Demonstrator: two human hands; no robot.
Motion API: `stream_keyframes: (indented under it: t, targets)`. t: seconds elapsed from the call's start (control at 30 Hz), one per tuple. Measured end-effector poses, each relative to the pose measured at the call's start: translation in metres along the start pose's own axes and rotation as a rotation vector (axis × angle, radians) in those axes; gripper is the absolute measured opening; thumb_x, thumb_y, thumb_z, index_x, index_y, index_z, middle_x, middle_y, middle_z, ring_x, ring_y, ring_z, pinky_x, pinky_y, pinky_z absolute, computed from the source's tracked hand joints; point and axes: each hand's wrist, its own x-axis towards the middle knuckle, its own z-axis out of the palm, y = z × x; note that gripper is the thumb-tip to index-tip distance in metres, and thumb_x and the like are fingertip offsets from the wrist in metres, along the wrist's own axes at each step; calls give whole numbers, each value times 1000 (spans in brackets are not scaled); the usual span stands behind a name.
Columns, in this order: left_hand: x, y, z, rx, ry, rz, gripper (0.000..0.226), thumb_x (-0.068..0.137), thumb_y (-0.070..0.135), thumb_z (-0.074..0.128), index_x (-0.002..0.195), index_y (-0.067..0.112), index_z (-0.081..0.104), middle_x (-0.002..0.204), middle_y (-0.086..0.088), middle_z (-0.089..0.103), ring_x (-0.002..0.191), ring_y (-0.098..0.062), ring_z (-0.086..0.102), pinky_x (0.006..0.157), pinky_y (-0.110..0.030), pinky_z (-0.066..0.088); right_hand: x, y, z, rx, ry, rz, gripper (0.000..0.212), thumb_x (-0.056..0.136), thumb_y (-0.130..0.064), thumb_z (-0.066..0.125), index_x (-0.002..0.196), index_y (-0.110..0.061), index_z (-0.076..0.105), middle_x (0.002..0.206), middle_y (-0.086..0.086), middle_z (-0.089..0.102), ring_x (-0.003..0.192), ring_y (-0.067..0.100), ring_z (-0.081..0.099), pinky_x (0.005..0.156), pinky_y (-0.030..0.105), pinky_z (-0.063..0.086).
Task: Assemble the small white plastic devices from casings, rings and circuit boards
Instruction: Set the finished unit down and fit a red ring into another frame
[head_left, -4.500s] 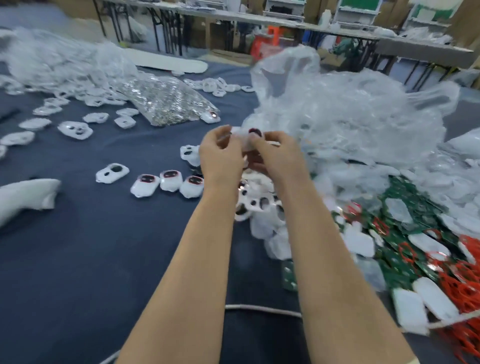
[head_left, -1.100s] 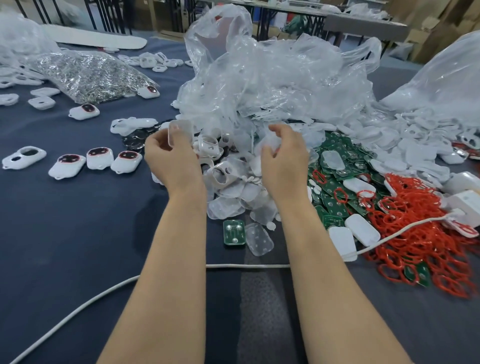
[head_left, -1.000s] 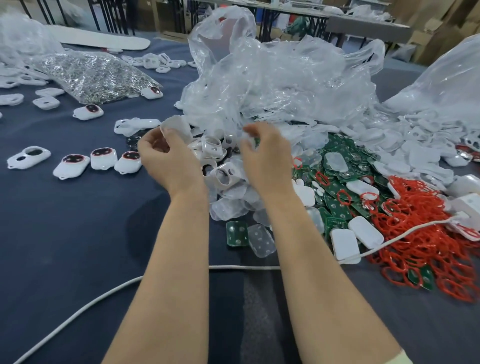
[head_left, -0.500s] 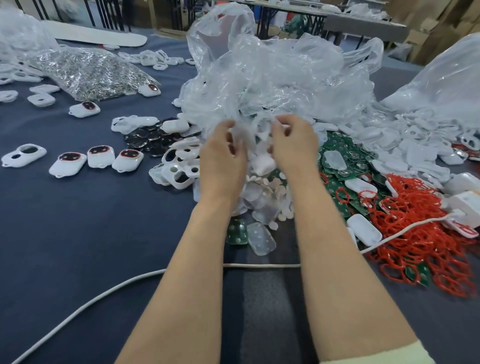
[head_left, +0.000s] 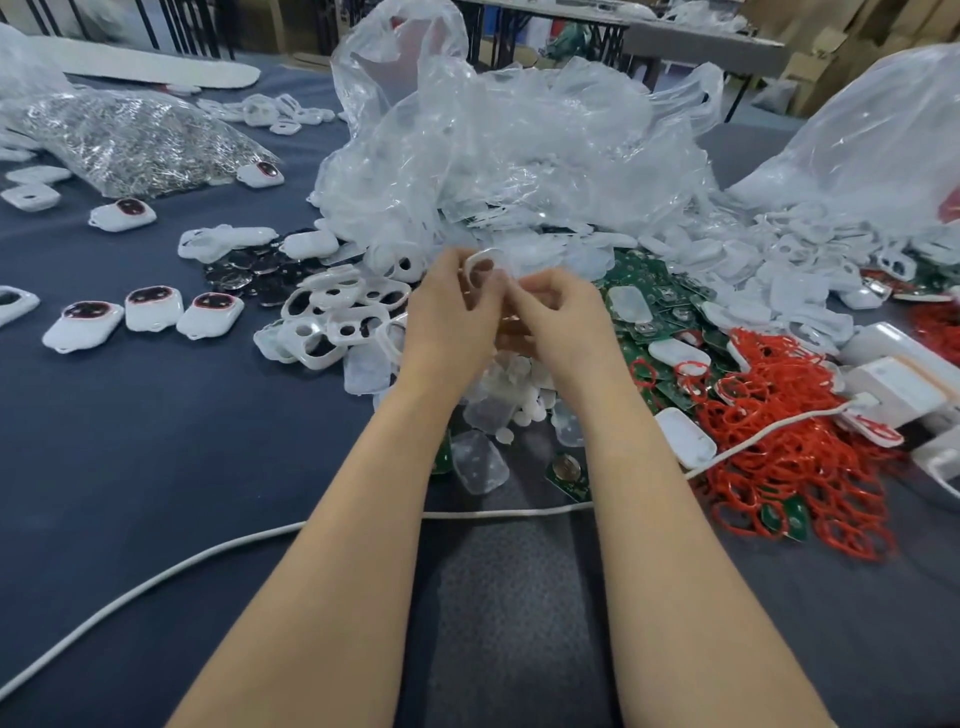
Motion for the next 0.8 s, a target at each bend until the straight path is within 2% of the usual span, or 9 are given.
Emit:
stream_keyframes:
  t: [0.07,0.13,0.23,0.3,0.4,0.47,0.53,0.67,0.8]
  targets:
    - [2,-1,-3,-53,59,-59,3,98,17,50,99,17,52,84,12,57,78,-5,59,64,-9,46,0,-1,-2,-71,-58,-41,16,94,-22,60,87,-8,64,73,3,70,57,12,68,56,23,55]
    - [2,-1,-9,-252,98,-144,9,100,12,44,96,19,48,95,-1,64,82,-15,69,63,-22,54,3,1,-12,-203,55,-94,19,94,-22,57,77,-19,63,69,-1,68,54,10,63,58,27,54]
    - [6,2,-23,-705,178,-396,18,101,5,37,98,20,46,94,-10,68,68,-15,73,52,-21,53,7,7,-23,-378,248,-121,18,92,-21,57,75,-26,59,79,2,70,67,15,61,73,36,53]
    - [12,1,-31,-964,241,-562,16,101,5,36,107,11,50,88,-12,68,62,-16,72,47,-21,51,8,9,-23,-396,258,-108,13,91,-20,57,79,-26,58,83,4,70,72,16,61,74,33,51]
    - [16,1,-37,-1185,265,-613,22,98,0,35,92,-1,56,84,-15,64,61,-20,70,50,-23,55,9,8,-16,-451,196,-110,7,89,-17,58,84,-20,62,80,2,69,73,16,61,70,28,49]
    - [16,1,-38,-1216,283,-616,16,96,1,40,98,-2,56,89,-17,63,68,-24,69,58,-23,58,8,7,-12,-550,151,-122,7,88,-19,59,91,-17,64,76,-6,63,76,15,58,65,22,45]
    - [16,2,-37,-1175,289,-597,13,95,2,43,103,0,53,96,-16,63,72,-24,69,61,-23,58,6,9,-11,-650,85,-130,14,87,-23,62,99,-16,65,77,-9,58,79,14,56,67,24,44]
    - [12,4,-30,-920,231,-502,18,92,-5,45,109,0,51,83,-8,66,53,-7,64,54,-19,53,4,9,-9,-796,-75,-157,33,85,-25,67,117,-20,61,105,0,59,92,15,54,84,31,46]
    - [9,2,-28,-735,155,-471,7,96,5,52,97,13,51,75,-1,69,45,-1,54,50,-16,48,6,12,-4,-745,41,-258,23,93,-13,54,113,-17,63,101,2,65,82,12,53,80,27,45]
